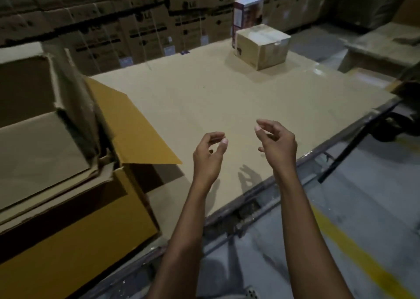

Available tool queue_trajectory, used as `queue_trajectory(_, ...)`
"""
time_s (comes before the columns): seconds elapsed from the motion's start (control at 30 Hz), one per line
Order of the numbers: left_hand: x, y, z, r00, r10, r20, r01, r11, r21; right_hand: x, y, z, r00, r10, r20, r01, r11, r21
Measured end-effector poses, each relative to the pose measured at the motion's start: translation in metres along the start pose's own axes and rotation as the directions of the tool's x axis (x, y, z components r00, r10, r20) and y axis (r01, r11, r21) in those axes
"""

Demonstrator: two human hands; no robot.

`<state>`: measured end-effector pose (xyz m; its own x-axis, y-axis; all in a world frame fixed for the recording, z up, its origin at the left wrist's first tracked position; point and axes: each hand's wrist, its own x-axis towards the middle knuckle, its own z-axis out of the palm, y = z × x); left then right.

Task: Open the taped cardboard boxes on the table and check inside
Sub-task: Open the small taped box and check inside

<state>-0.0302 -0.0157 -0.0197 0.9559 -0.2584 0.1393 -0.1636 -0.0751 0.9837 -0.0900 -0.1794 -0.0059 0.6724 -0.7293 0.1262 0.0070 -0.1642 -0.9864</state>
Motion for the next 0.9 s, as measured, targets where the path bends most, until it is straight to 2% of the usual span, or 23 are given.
queue_trajectory(0.13, 0.017, -0.010, 0.045, 0.998, -0.051, -0.030, 0.049, 0.997, -0.051, 0.030, 0.026, -0.041, 0.998, 0.062, -0.001, -0.062, 0.998, -0.021)
queue_trajectory(0.33, 0.054, -0.024, 0.107, 0.995, -0.098, 0.003, 0.098, 0.993, -0.065, 0.084, 0.062, -0.083, 0.991, 0.117, -0.063, -0.115, 0.993, 0.029)
queue_trajectory(0.47, 0.096, -0.035, 0.157, 0.994, -0.113, 0.001, 0.113, 0.989, -0.091, 0.140, 0.080, -0.101, 0.992, 0.104, -0.066, -0.103, 0.995, 0.008)
queue_trajectory(0.63, 0.175, -0.046, 0.231, 0.993, -0.116, -0.010, 0.114, 0.985, -0.130, 0.239, 0.095, -0.115, 0.996, 0.074, -0.045, -0.077, 0.995, -0.058)
queue_trajectory(0.8, 0.268, -0.037, 0.297, 0.990, -0.137, -0.038, 0.128, 0.976, -0.174, 0.364, 0.078, -0.123, 0.997, 0.054, -0.049, -0.057, 0.997, -0.060)
queue_trajectory(0.9, 0.313, -0.030, 0.332, 0.984, -0.166, -0.062, 0.152, 0.971, -0.186, 0.416, 0.080, -0.129, 0.996, 0.084, -0.040, -0.086, 0.994, -0.066)
